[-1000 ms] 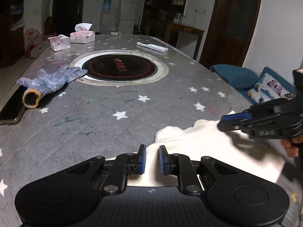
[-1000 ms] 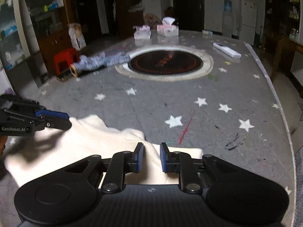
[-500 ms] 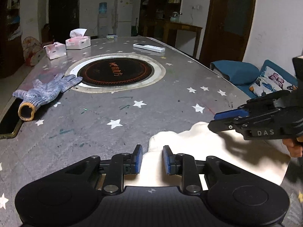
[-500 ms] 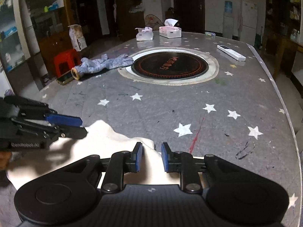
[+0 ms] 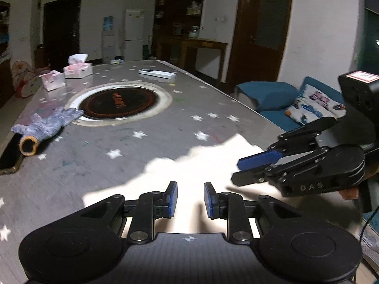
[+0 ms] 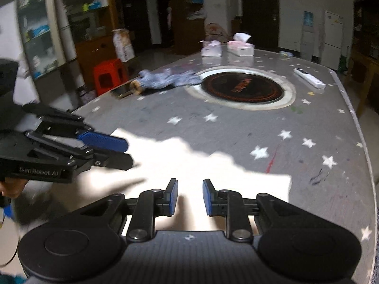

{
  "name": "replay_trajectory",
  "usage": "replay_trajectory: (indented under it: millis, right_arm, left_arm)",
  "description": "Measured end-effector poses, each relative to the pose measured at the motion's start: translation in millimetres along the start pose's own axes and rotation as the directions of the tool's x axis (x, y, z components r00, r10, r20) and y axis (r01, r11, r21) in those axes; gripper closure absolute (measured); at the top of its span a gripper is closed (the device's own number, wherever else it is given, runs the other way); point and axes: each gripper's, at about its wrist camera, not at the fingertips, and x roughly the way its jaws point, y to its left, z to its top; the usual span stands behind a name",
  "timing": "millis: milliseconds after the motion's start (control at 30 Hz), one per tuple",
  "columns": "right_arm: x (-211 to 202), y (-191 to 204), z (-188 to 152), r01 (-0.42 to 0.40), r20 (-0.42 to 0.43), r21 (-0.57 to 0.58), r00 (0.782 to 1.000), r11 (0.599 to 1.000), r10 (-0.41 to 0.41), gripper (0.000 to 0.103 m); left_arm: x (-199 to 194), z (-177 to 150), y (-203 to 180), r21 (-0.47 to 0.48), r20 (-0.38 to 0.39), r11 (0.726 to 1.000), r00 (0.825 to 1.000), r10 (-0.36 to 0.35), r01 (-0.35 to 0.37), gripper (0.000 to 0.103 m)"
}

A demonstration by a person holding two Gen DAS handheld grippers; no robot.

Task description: Fold clothes

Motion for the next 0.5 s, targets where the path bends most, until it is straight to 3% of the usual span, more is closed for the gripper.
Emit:
replay_trajectory:
  millis: [333,500]
  right_arm:
    - [-19.7,31.9,-40.9,0.005,-0.005,-0.080,1.000,0.997,-0.005,0.080]
    - [-27.1,38.1,-42.4,0.023,0.018,-0.094,1.000,0.995,-0.021,0.080]
  left_arm:
    - [-8.8,-33.6,-16.6,0.009,-0.031,1.000,1.000,-0.003,0.004,0.076]
    - [-14.7,-38.8,-17.1,-0.001,-0.027,1.000,1.000,0.009,-0.009,0.075]
